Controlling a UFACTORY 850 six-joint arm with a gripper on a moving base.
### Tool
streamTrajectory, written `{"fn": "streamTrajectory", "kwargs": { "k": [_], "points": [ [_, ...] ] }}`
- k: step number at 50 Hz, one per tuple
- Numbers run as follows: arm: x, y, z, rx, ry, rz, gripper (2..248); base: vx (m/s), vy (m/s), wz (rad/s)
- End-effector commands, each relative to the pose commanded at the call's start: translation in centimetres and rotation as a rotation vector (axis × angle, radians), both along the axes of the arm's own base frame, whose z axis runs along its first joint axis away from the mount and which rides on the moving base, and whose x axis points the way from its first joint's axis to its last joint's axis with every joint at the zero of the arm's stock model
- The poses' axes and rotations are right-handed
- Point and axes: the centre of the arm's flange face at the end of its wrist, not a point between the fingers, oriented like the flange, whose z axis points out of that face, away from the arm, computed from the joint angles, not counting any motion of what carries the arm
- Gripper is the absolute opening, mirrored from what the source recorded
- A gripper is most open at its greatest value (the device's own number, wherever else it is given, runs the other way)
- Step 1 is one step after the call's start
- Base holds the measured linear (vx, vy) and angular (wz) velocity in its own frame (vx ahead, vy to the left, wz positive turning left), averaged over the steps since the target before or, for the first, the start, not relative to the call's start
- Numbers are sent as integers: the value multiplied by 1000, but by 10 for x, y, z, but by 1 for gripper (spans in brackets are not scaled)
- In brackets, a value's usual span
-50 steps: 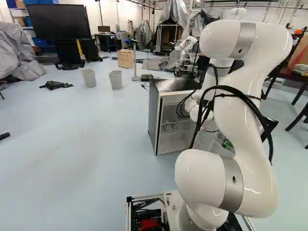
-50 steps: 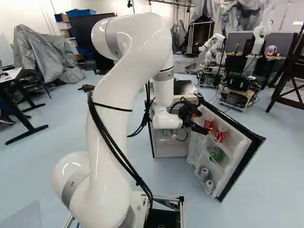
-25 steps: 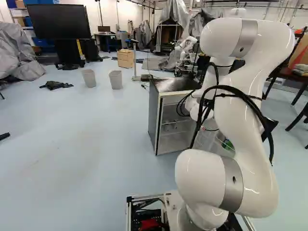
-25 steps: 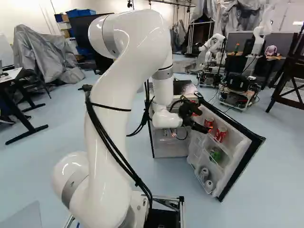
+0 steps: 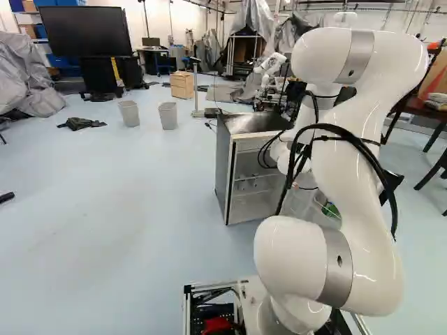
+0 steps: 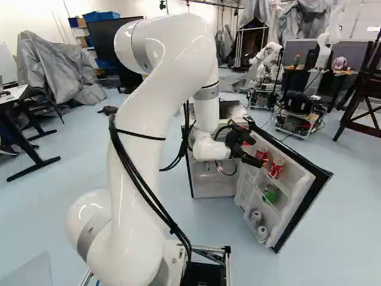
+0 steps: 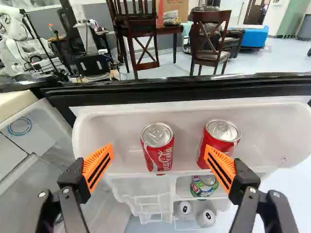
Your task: Grab a drink from the fridge
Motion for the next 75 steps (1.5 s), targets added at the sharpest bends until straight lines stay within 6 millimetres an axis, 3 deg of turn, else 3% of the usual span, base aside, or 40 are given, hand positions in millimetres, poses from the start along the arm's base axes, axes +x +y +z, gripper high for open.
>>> {"fn": "streamTrajectory", "kwargs": {
  "k": [31, 73, 74, 75],
  "points": [
    [7, -9, -1, -12, -2, 58, 247, 0, 0, 0],
    [0, -17, 0, -12, 0, 44, 247, 0, 0, 0],
    [0, -17, 0, -12, 0, 44, 215, 0, 0, 0],
    [0, -17, 0, -12, 0, 44, 215, 0, 0, 0]
  ]
}}
